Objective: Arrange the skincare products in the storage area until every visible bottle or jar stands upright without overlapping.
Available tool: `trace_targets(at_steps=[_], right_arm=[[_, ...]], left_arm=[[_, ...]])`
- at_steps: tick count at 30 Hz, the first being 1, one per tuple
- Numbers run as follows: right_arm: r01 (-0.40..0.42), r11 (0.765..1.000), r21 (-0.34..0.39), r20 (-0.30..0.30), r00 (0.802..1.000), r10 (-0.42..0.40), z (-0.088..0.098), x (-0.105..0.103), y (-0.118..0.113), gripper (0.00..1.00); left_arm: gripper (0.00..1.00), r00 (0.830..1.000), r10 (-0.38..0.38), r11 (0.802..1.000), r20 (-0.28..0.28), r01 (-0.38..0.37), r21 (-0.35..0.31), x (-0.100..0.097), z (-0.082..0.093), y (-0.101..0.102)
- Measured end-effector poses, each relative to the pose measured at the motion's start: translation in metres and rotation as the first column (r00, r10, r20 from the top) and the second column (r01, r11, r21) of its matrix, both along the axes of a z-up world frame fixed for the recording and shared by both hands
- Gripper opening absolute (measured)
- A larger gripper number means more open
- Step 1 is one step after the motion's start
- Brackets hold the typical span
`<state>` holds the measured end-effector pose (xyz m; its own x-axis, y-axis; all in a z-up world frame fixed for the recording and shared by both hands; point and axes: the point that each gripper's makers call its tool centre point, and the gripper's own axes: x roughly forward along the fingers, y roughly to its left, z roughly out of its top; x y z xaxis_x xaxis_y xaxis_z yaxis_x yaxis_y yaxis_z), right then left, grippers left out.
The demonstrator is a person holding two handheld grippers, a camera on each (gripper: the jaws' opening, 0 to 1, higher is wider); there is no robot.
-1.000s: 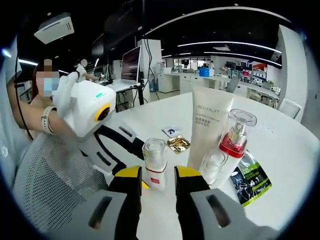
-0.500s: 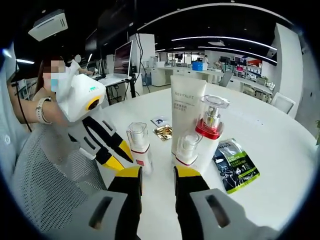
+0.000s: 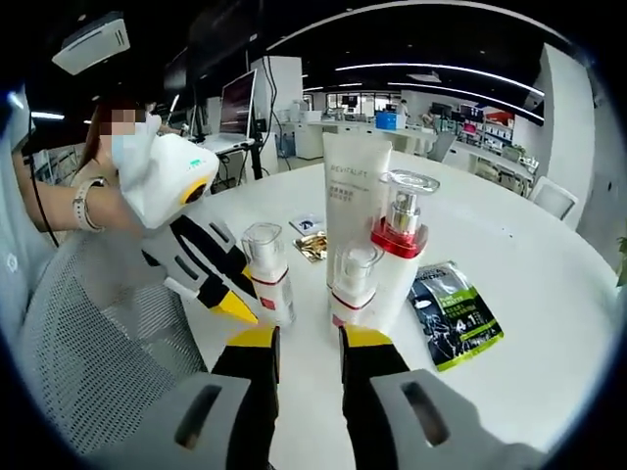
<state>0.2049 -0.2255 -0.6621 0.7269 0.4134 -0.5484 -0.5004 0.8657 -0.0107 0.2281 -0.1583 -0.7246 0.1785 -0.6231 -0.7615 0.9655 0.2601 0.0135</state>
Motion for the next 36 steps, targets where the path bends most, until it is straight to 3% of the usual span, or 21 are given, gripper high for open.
trace_targets(at_steps=[13,36], right_arm=[[0.001,1.0,-0.031,-0.044,0.999,-0.002,-0.01,0.008,-0.007,0.23],[0.024,1.0,-0.016,-0.109,0.994,-0.026,-0.024,0.023,-0.013,0.2]], left_arm=[[0.1,1.0,-0.002,1.0,0.023,0.003,-0.026,0.011,0.002,-0.015],[0.07,0.999,0.003,0.998,0.033,-0.001,-0.064,0.02,0.002,-0.035]])
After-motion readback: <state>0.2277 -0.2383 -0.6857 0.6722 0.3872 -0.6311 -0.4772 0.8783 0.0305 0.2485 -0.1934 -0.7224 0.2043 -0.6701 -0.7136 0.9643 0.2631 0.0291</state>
